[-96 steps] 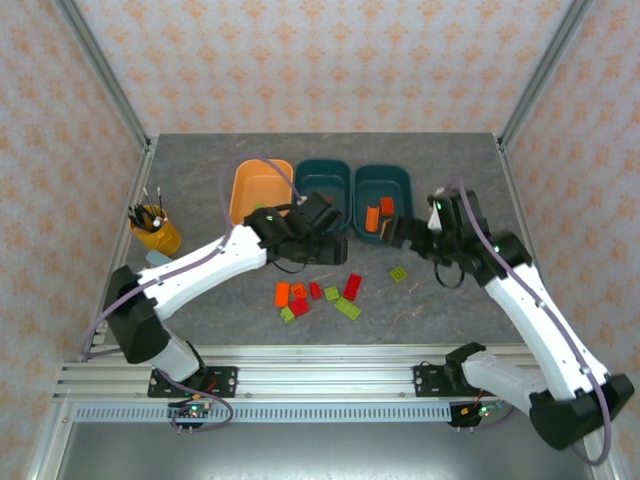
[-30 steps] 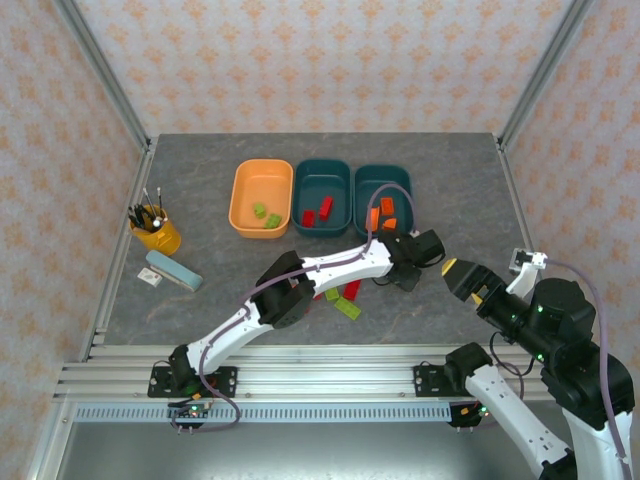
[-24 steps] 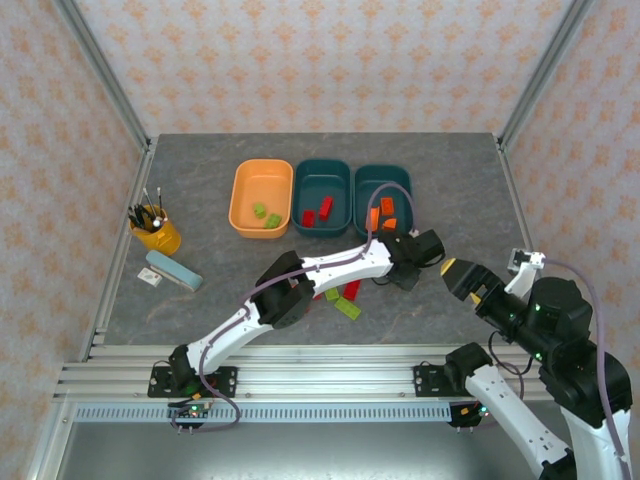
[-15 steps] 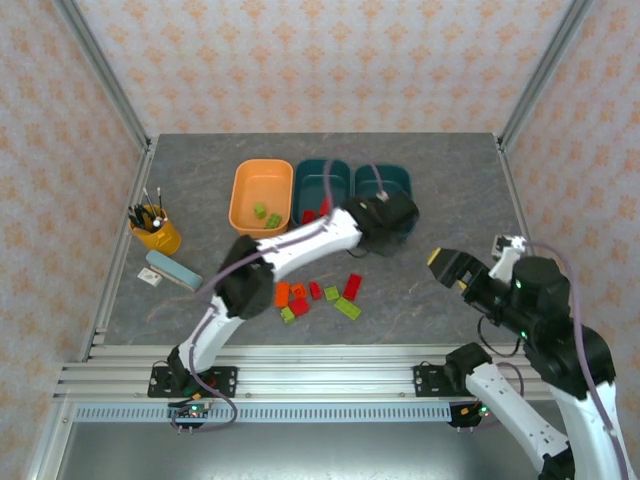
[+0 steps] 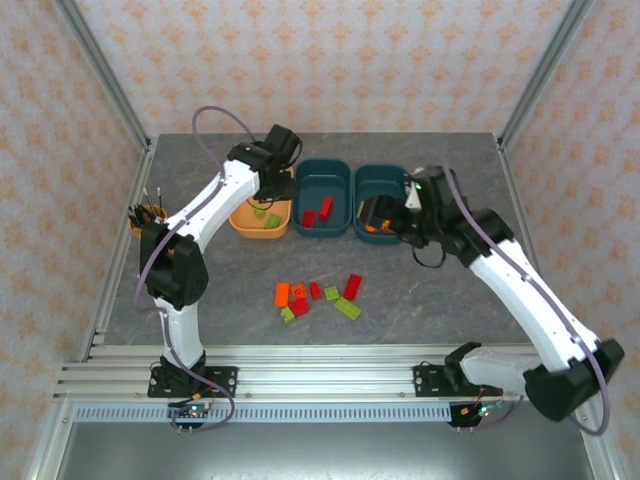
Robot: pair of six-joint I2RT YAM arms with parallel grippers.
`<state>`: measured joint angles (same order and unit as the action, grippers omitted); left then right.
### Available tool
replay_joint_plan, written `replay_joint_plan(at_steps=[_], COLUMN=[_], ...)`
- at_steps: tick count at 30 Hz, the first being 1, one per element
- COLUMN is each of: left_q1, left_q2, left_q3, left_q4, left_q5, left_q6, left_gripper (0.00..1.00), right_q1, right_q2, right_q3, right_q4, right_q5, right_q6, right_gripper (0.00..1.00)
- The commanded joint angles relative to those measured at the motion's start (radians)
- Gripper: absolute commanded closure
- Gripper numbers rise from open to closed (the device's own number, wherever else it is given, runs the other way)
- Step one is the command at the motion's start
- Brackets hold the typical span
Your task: Sort the legos into containers by color
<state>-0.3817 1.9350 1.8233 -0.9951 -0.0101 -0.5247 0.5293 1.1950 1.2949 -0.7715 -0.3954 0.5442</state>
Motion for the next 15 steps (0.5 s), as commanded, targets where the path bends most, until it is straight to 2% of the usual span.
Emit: replay_joint_plan(at_steps=[1, 5, 15], left_q1=[0.047, 0.083, 0.099], left_q2=[0.043, 0.107, 0.239], left_q3=[0.013, 0.035, 0.043], left_q4=[-0.079, -0.113, -0.137], left_q5=[-0.057, -0.119, -0.167], left_q6=[0.035, 0.071, 0.109], left_gripper=[0.65, 0.65, 0.64], right_q1=[0.068, 0.109, 0.117], right_q2=[0.082, 0.13, 0.191], right_q3=[0.094, 0.1, 0.089], right_q4=[0.05, 0.087, 0.113], right_q5=[0.028, 0.039, 0.023], right_q6=[-0.034, -0.008, 0.011], right_gripper=[0.08, 0.08, 0.08])
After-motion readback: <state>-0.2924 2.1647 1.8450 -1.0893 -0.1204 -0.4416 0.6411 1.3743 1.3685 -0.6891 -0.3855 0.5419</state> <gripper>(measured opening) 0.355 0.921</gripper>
